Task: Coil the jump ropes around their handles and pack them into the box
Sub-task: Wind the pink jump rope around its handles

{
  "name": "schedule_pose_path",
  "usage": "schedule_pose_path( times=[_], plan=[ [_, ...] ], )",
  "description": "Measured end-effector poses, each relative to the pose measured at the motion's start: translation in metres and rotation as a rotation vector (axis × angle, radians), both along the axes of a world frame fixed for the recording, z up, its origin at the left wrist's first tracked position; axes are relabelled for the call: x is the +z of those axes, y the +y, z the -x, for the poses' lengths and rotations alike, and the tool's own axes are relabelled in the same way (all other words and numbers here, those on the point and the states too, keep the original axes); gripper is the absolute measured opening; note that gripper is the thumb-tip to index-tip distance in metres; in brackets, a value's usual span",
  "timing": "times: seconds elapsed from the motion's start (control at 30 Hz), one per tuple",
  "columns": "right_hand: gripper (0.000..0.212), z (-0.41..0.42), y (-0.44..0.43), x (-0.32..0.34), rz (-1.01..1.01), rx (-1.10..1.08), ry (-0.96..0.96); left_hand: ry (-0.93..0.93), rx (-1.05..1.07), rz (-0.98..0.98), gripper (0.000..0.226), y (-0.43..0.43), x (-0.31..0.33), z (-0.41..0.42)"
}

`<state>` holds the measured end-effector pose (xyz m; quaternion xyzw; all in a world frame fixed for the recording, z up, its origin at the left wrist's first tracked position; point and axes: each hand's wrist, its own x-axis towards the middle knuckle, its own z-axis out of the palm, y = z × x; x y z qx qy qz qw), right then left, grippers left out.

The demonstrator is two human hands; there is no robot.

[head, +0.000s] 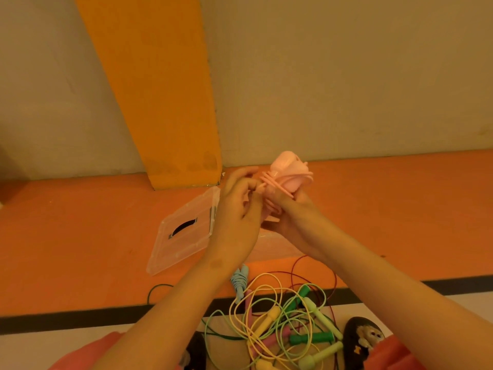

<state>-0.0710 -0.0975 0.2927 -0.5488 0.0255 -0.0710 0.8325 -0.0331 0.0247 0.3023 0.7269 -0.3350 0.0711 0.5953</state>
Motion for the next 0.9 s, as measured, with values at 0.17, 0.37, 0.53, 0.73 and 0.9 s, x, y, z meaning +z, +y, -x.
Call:
schedule_pose_path(
  times=[0.17, 0.37, 0.53, 0.73, 0.9],
  plan=[
    [0.048, -0.002, -0.004, 0.002, 0.032, -0.151, -0.052, 0.071, -0.009, -0.069, 0.018, -0.002, 0.003, -0.006],
    [0.051, -0.005, -0.013, 0.004, 0.207, -0.331, -0.058, 0.08, -0.083, 0.007, 0.019, 0.001, 0.008, 0.0],
    [0.053, -0.005, -0.012, -0.001, 0.227, -0.238, 0.025, 0.471, -0.193, 0.161, 0.019, 0.003, 0.008, 0.004],
    [0.06, 0.002, -0.017, 0.002, 0.3, -0.094, 0.06, 0.708, -0.318, 0.311, 0.025, 0.014, 0.013, 0.006],
    [0.068, 0.006, -0.012, 0.005, 0.406, -0.241, 0.06, 0.737, -0.353, 0.314, 0.025, 0.014, 0.013, 0.01]
  ],
)
